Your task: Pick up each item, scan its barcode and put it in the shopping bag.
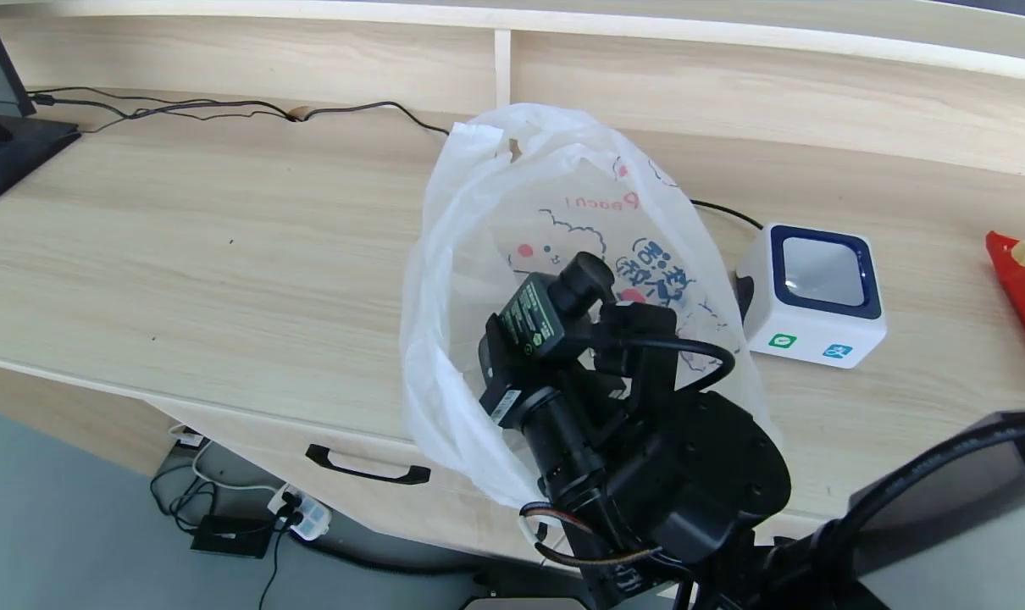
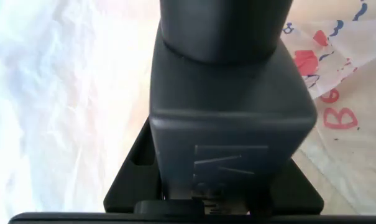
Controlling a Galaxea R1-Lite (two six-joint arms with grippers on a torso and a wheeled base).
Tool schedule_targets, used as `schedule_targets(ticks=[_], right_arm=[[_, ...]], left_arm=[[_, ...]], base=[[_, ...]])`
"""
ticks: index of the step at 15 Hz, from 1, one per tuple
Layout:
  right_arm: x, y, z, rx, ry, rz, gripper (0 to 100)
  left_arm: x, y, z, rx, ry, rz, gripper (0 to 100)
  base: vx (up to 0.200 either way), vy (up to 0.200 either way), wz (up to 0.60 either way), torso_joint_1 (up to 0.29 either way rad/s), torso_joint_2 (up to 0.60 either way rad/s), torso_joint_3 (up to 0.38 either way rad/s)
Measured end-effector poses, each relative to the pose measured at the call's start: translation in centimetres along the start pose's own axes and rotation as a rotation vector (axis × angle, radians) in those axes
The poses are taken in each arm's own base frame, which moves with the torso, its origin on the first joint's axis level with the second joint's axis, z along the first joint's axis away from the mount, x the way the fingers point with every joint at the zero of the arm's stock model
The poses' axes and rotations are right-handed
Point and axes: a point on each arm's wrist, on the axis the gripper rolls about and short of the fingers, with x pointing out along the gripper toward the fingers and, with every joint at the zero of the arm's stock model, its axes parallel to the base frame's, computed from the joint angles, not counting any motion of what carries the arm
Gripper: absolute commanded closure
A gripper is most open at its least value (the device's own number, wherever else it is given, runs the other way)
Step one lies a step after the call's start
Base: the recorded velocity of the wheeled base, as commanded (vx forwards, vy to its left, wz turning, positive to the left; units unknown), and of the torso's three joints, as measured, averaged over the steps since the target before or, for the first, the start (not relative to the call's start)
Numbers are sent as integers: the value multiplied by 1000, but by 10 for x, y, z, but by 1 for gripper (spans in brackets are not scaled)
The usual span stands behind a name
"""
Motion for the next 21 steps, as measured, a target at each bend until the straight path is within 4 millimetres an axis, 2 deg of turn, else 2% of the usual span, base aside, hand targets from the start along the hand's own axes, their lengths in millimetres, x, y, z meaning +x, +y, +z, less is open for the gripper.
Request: schedule_targets(ticks=[1, 2, 5, 9, 13, 15, 21], right_arm=[[1, -2, -3, -5, 5, -5, 100], [2, -4, -5, -9, 8, -12, 0], [5, -9, -8, -17, 10, -24, 0], [10, -5, -4, -28, -10, -16, 0], [12, -2, 14, -154, -52, 0, 0], [20, -7, 26, -221, -83, 0, 0], [40, -20, 48, -244, -146, -56, 0]], left_arm=[[0, 0, 0, 0, 0, -1, 0], [0, 0, 0, 0, 0, -1, 0], [0, 0, 0, 0, 0, 0, 0], [0, 0, 0, 0, 0, 0, 0], [0, 0, 0, 0, 0, -1, 0], [0, 0, 0, 0, 0, -1, 0], [0, 0, 0, 0, 0, 0, 0]], base=[[0, 0, 0, 0, 0, 0], [0, 0, 0, 0, 0, 0], [0, 0, 0, 0, 0, 0], [0, 0, 0, 0, 0, 0], [0, 0, 0, 0, 0, 0], [0, 0, 0, 0, 0, 0], [0, 0, 0, 0, 0, 0]])
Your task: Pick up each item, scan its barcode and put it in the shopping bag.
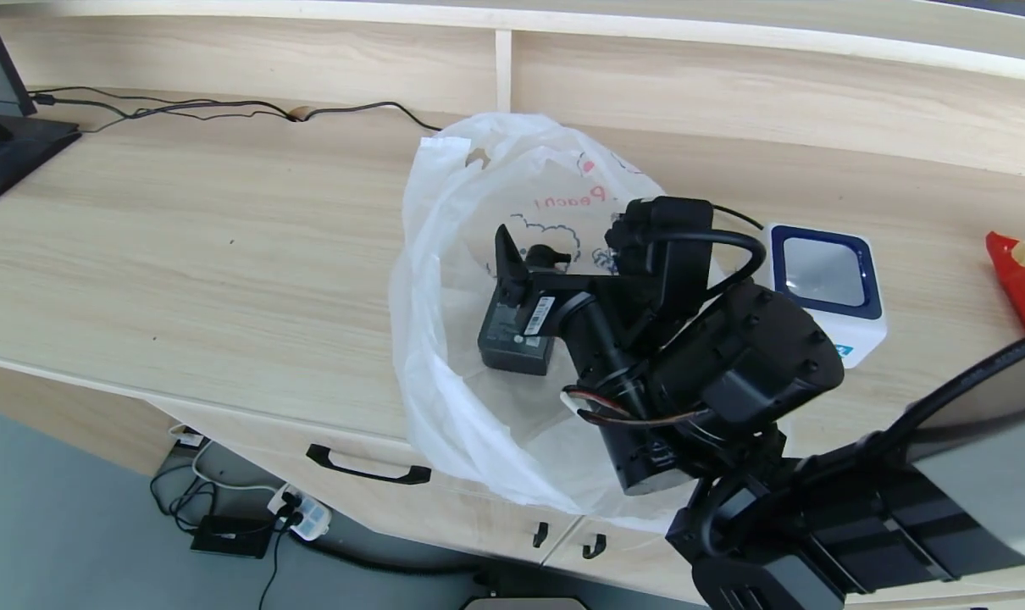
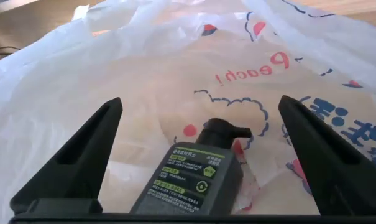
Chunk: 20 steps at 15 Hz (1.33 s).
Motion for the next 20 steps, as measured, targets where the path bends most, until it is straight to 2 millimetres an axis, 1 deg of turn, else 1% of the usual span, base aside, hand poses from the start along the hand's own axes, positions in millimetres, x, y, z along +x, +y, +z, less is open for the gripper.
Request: schedule_targets(ticks=[3, 5, 6, 8, 10, 14, 17, 20], right_arm=[[6, -8, 6, -19, -20, -25, 0], [6, -11, 15, -38, -39, -30, 0], [6, -11, 23, -46, -59, -4, 0], [4, -8, 38, -74, -114, 113, 0], [-2, -2, 54, -73, -154, 140, 0], [-6, -1, 65, -60, -182, 225, 0], [-4, -6, 68, -58, -200, 257, 0], [0, -13, 71, -61, -212, 240, 0]], left_arm=[[0, 0, 0, 0, 0, -1, 0], [0, 0, 0, 0, 0, -1, 0], [0, 0, 0, 0, 0, -1, 0], [0, 0, 0, 0, 0, 0, 0], [0, 0, 0, 0, 0, 0, 0], [0, 0, 0, 0, 0, 0, 0], [0, 0, 0, 0, 0, -1, 0], [0, 0, 0, 0, 0, 0, 0]], base=[[0, 0, 0, 0, 0, 0], [0, 0, 0, 0, 0, 0], [0, 0, 0, 0, 0, 0], [0, 0, 0, 0, 0, 0], [0, 0, 0, 0, 0, 0], [0, 0, 0, 0, 0, 0], [0, 0, -600, 1, 4, 4], [0, 0, -600, 2, -1, 1]])
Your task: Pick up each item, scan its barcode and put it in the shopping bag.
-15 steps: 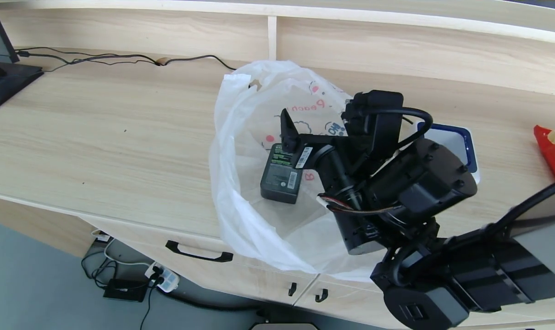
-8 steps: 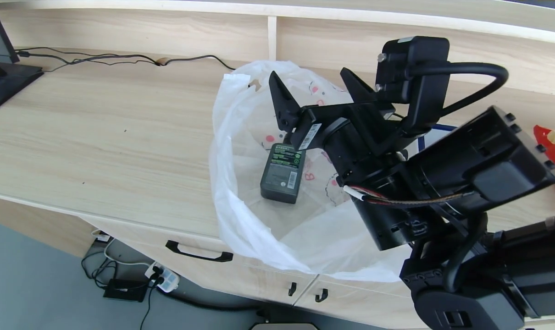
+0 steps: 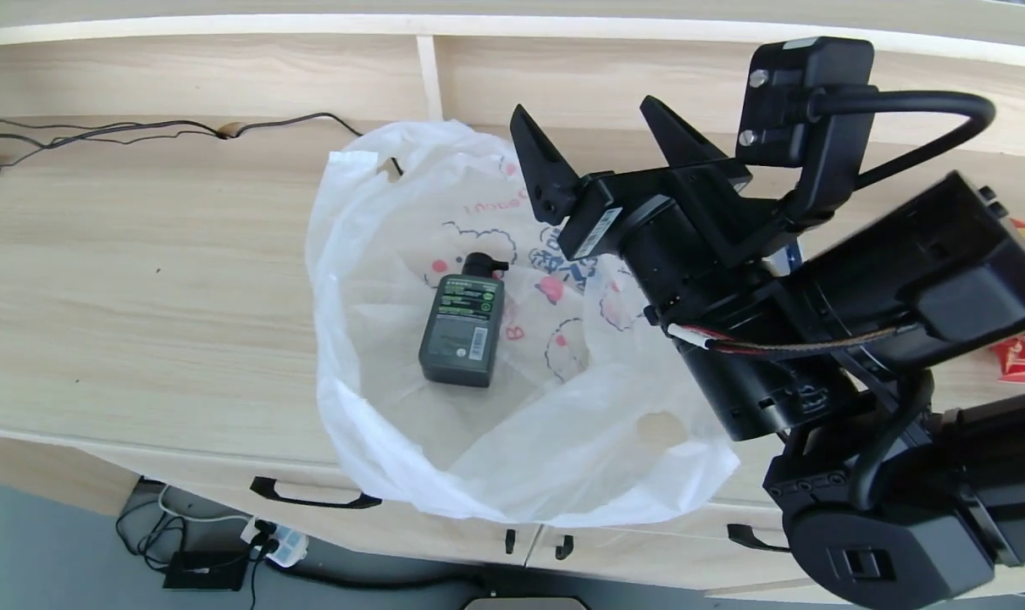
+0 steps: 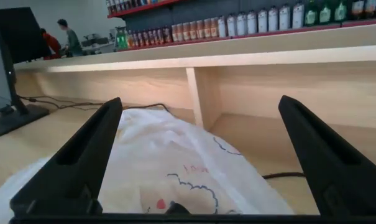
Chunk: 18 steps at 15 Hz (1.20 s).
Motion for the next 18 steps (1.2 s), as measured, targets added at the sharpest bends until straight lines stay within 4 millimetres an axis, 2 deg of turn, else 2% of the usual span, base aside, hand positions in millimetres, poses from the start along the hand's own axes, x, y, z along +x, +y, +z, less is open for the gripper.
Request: schedule_targets(ticks=[2, 7, 11, 14, 15, 18], right_arm=[[0, 1, 1, 1, -2, 5, 0], [-7, 14, 3, -28, 0, 61, 0], [-16, 18, 1, 34, 21, 83, 0], [-21, 9, -1, 79, 39, 56, 0], [-19, 3, -1, 114, 33, 32, 0], [0, -16, 9, 231, -46, -42, 0]], left_arm=[[0, 0, 0, 0, 1, -1, 0], [0, 0, 0, 0, 1, -1, 0], [0, 0, 0, 1, 1, -1, 0], [0, 0, 0, 1, 1, -1, 0], [0, 0, 0, 1, 1, -2, 0], [0, 0, 0, 0, 2, -1, 0]], base=[[0, 0, -600, 2, 2, 0], [0, 0, 0, 0, 0, 0], [0, 0, 0, 0, 0, 0], [-133, 0, 0, 0, 3, 2], [-200, 0, 0, 27, 12, -2], [0, 0, 0, 0, 0, 0]])
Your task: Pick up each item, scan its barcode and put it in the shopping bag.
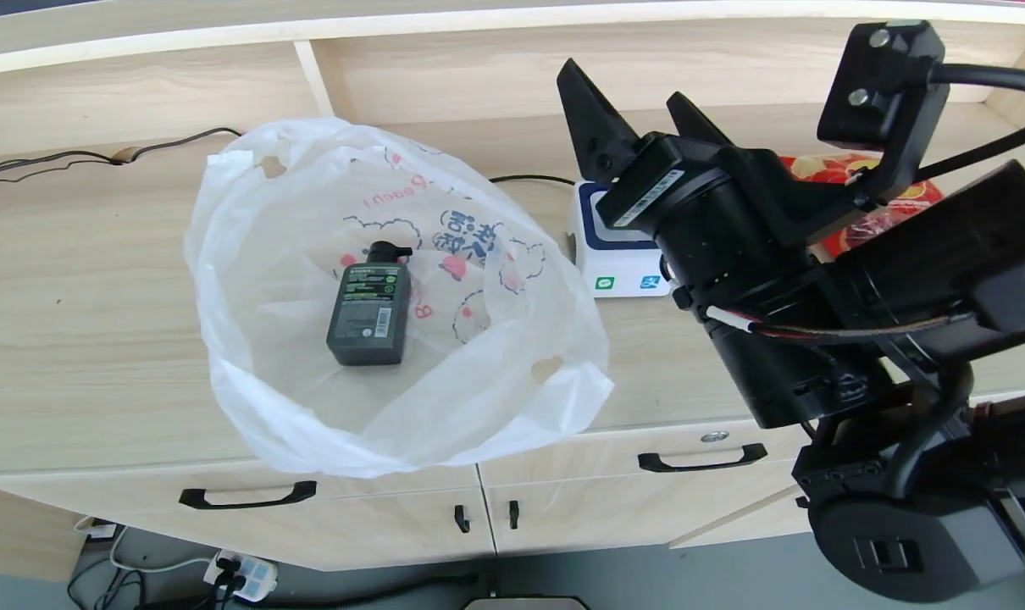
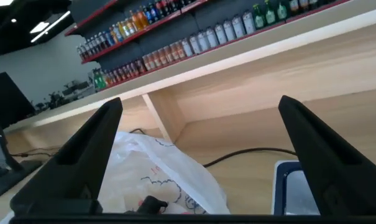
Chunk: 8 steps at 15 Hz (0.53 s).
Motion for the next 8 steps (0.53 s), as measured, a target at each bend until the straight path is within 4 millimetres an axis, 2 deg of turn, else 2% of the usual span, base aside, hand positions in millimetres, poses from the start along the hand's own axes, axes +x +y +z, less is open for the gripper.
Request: schedule_targets(ticks=[1, 4, 8], right_arm=[[3, -3, 1, 27, -14, 6, 0], [8, -7, -5, -7, 23, 76, 0], [12, -11, 7, -55, 53, 67, 0]], left_arm=[[0, 0, 0, 0, 0, 0, 0], [0, 0, 0, 0, 0, 1, 0], [0, 0, 0, 0, 0, 2, 0]], base=[[0, 0, 0, 0, 0, 0], [0, -200, 0, 17, 10, -1], [0, -200, 0, 6, 5, 1]])
